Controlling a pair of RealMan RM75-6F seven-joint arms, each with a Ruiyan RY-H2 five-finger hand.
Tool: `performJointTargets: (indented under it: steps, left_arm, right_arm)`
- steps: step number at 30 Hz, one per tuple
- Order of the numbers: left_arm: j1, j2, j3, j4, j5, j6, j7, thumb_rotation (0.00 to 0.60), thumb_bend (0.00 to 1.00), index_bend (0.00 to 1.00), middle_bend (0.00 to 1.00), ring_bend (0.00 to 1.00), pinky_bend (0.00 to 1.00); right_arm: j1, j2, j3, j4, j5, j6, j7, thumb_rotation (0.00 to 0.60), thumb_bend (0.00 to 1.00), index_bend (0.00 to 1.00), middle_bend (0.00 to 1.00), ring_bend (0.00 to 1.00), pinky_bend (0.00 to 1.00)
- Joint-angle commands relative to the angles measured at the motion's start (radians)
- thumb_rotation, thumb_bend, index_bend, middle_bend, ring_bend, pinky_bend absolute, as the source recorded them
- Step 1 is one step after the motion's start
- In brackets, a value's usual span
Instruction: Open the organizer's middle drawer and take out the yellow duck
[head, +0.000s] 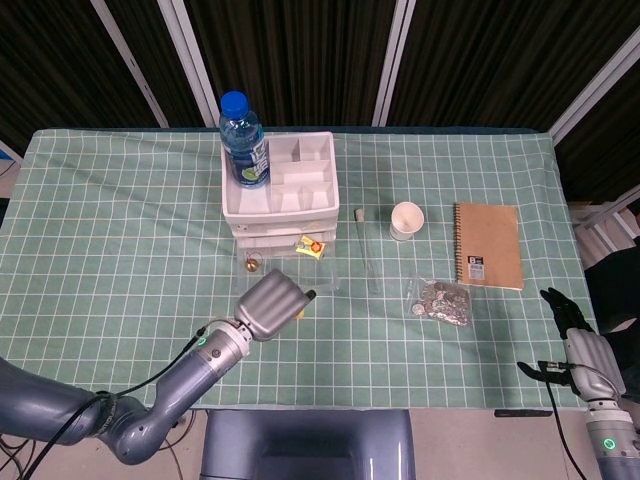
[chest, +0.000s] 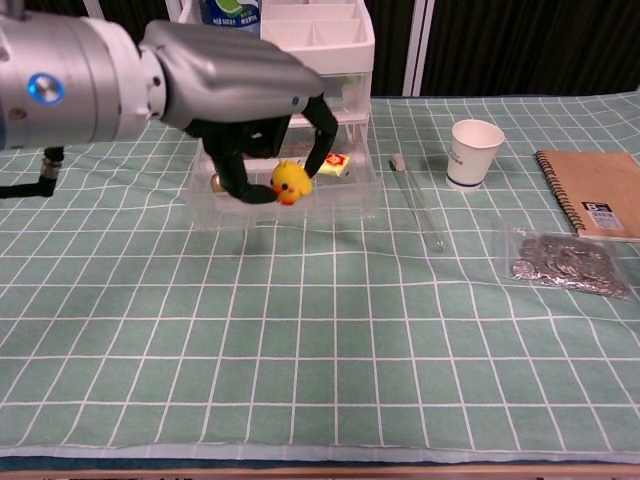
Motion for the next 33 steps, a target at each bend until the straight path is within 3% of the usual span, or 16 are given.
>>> performJointTargets:
  steps: [1,10,19,26,33]
  left_arm:
    - [0.046,-0.012,0.063,0.000,0.035,0.010,0.016,0.600,0.38,0.54,1.00,1.00,1.00]
    - [0.133,-0.085,0.146,0.114,0.083,-0.003,0.011,0.600,0.38,0.54,1.00,1.00,1.00]
    - [0.175,-0.145,0.160,0.214,0.083,-0.048,0.012,0.600,0.38,0.52,1.00,1.00,1.00]
    - [0.190,-0.171,0.169,0.248,0.082,-0.070,0.029,0.600,0.32,0.52,1.00,1.00,1.00]
    - [0.204,-0.180,0.167,0.269,0.085,-0.077,0.032,0.600,0.19,0.42,1.00,1.00,1.00]
  right_arm:
    - [-0.001,0.000,0.000,-0.002,0.001,0.000,0.000,0.600,0.08,0.00,0.00,0.00,0.23]
    - [-0.001,0.002,0.003,-0.007,0.008,0.000,0.002,0.600,0.08,0.00,0.00,0.00,0.23]
    - [0.000,0.002,0.006,-0.007,0.015,-0.004,0.006,0.600,0.08,0.00,0.00,0.00,0.23]
    - [-0.001,0.003,0.006,-0.006,0.014,-0.004,0.009,0.600,0.08,0.00,0.00,0.00,0.23]
    - [-0.001,0.002,0.005,-0.003,0.010,-0.001,0.006,0.600,0.08,0.00,0.00,0.00,0.23]
